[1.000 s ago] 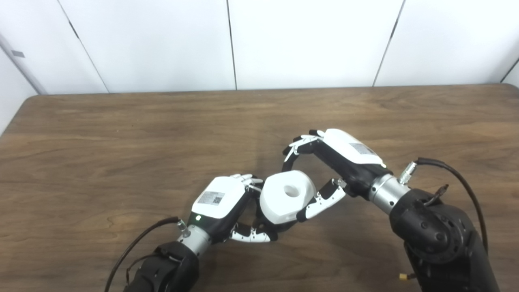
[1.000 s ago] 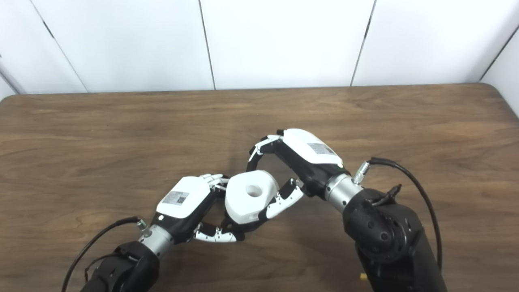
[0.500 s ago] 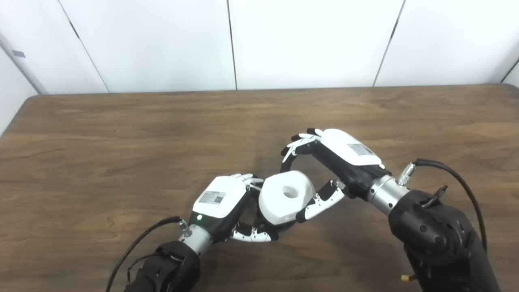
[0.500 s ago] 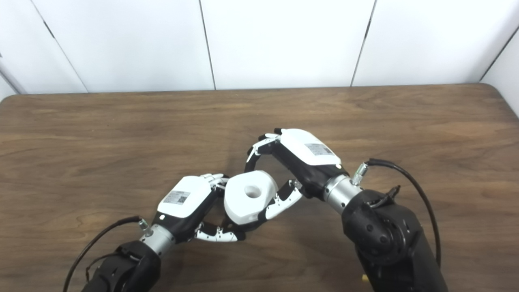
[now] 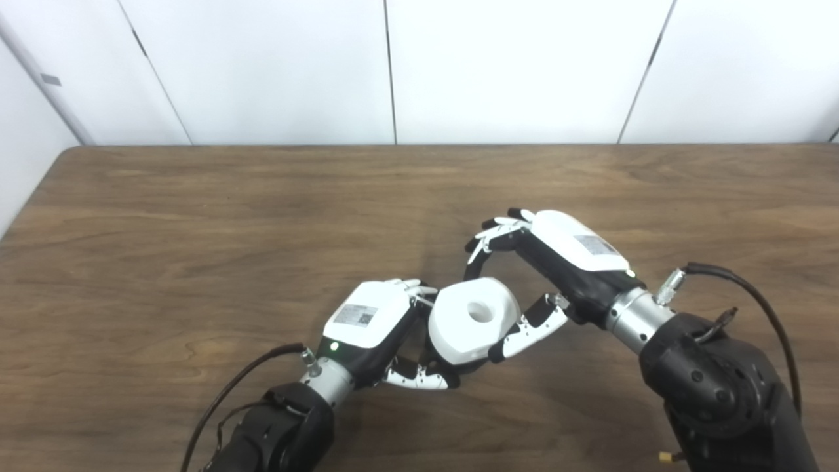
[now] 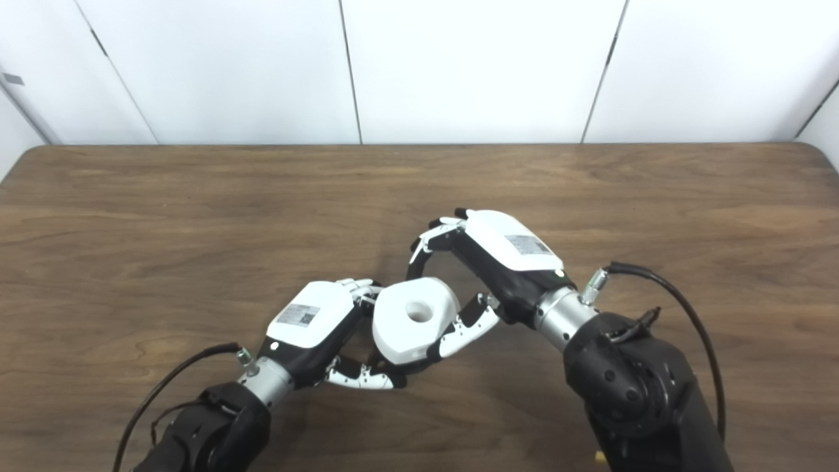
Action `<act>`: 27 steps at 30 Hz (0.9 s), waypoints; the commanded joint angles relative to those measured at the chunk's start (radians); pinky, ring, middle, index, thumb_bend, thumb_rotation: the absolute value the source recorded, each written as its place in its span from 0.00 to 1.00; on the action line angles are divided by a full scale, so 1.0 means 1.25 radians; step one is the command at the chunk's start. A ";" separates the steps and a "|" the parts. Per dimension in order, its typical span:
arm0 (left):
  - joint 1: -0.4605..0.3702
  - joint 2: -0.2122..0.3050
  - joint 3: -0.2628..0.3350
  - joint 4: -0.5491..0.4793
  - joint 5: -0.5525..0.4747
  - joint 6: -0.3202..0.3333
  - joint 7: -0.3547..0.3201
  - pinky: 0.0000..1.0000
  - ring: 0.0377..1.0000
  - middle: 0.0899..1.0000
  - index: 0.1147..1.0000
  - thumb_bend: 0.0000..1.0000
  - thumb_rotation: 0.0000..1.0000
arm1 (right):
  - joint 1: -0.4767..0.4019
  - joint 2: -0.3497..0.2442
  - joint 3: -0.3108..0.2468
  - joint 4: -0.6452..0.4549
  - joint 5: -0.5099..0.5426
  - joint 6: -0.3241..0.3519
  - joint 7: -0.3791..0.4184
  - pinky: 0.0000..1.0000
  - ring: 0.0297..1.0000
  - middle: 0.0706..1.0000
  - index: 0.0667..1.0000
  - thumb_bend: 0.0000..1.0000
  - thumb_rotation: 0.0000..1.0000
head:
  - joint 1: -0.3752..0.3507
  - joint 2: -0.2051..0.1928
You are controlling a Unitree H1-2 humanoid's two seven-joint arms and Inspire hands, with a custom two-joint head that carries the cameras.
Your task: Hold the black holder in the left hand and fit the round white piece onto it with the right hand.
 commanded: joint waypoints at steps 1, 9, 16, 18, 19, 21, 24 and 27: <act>0.017 -0.003 -0.029 0.041 0.014 0.022 -0.078 0.88 0.88 0.80 0.42 0.52 0.05 | -0.007 -0.013 0.011 0.004 -0.003 -0.016 0.011 1.00 0.90 0.76 0.44 0.52 0.14 | 0.000 0.001; 0.018 -0.004 -0.030 0.034 0.017 0.031 -0.086 0.88 0.88 0.80 0.42 0.52 0.05 | 0.001 -0.005 0.020 0.005 -0.006 -0.005 0.009 1.00 0.90 0.76 0.44 0.53 0.14 | 0.012 0.002; 0.014 0.000 -0.031 0.042 0.012 0.024 -0.083 0.88 0.88 0.80 0.42 0.52 0.05 | -0.007 -0.011 0.024 0.002 -0.010 -0.009 0.010 1.00 0.90 0.76 0.44 0.52 0.14 | 0.012 0.001; 0.013 0.001 -0.030 0.043 0.009 0.023 -0.082 0.88 0.88 0.80 0.42 0.52 0.05 | -0.007 -0.013 0.024 0.000 -0.012 -0.008 0.013 1.00 0.90 0.76 0.44 0.52 0.14 | 0.013 0.002; 0.014 0.001 -0.030 0.042 0.010 0.024 -0.082 0.88 0.88 0.80 0.42 0.52 0.05 | -0.007 -0.014 0.024 -0.001 -0.012 -0.008 0.013 1.00 0.90 0.76 0.44 0.52 0.14 | 0.013 0.005; 0.015 0.002 -0.029 0.041 0.010 0.024 -0.082 0.88 0.88 0.80 0.42 0.52 0.05 | -0.005 -0.014 0.024 -0.002 -0.010 -0.009 0.012 1.00 0.90 0.76 0.44 0.52 0.14 | 0.013 0.006; 0.016 0.002 -0.028 0.038 0.006 0.024 -0.083 0.88 0.88 0.80 0.42 0.52 0.05 | -0.007 -0.015 0.024 -0.005 -0.011 -0.003 0.019 1.00 0.90 0.76 0.44 0.52 0.14 | 0.013 0.010; 0.014 0.003 -0.030 0.036 0.012 0.027 -0.090 0.88 0.88 0.80 0.42 0.52 0.06 | -0.010 -0.015 0.023 -0.008 -0.009 0.001 0.023 1.00 0.90 0.76 0.44 0.52 0.14 | 0.014 0.011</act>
